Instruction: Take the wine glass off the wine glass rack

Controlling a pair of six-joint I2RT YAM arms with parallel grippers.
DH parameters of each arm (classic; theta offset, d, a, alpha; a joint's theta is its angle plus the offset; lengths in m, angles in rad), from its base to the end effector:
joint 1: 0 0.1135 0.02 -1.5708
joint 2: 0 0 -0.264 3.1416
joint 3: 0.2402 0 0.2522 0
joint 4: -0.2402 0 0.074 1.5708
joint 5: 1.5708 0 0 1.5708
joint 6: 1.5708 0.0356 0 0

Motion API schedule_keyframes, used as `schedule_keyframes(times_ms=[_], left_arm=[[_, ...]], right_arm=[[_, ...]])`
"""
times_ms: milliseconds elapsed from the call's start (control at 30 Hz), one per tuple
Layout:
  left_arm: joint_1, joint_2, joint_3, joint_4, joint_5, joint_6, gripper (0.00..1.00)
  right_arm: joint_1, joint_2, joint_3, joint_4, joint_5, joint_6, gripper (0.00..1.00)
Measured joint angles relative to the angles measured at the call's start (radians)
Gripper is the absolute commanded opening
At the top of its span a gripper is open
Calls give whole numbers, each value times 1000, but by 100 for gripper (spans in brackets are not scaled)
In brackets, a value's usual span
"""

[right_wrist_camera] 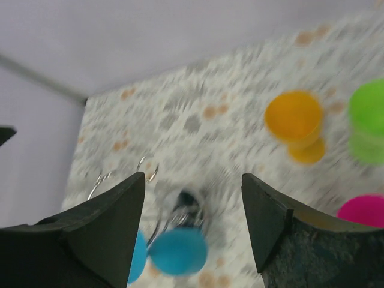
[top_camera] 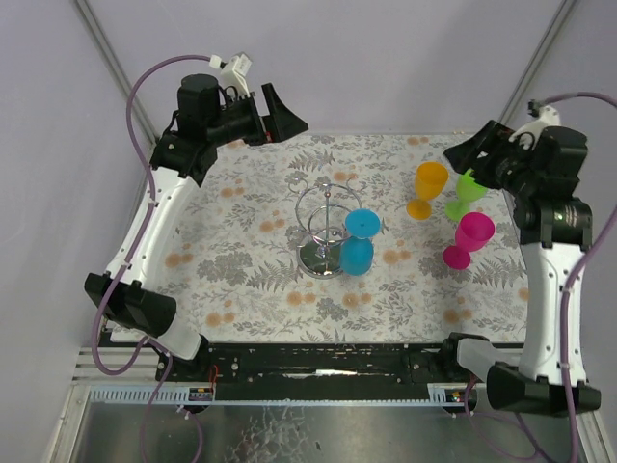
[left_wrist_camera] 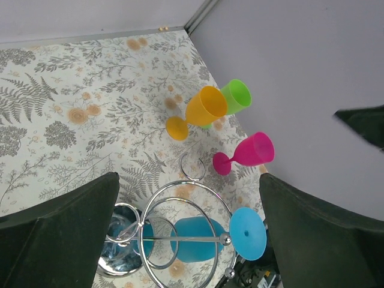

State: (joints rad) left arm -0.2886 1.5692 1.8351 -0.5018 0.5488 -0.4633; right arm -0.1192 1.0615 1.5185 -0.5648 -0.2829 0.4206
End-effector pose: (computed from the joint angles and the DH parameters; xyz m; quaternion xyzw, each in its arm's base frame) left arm 0.3222 -0.1150 0.4754 0.1011 0.7678 -0.4167 0.4761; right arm 0.1920 -0.0130 0.4943 0.1057 0.7352 0.2030 0.6381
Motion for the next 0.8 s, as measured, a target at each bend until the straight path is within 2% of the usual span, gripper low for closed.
schedule_keyframes(times_ms=[167, 400, 567, 800], left_arm=[[29, 0, -22, 26, 20, -46, 100], [35, 0, -35, 55, 51, -86, 100], [43, 0, -51, 65, 72, -115, 100], [44, 2, -55, 70, 85, -134, 100]], right_arm=[[0, 81, -53, -156, -248, 164, 71], [2, -16, -251, -79, -460, 414, 69], [44, -49, -314, -23, -497, 496, 68], [209, -28, -378, 19, -475, 547, 67]])
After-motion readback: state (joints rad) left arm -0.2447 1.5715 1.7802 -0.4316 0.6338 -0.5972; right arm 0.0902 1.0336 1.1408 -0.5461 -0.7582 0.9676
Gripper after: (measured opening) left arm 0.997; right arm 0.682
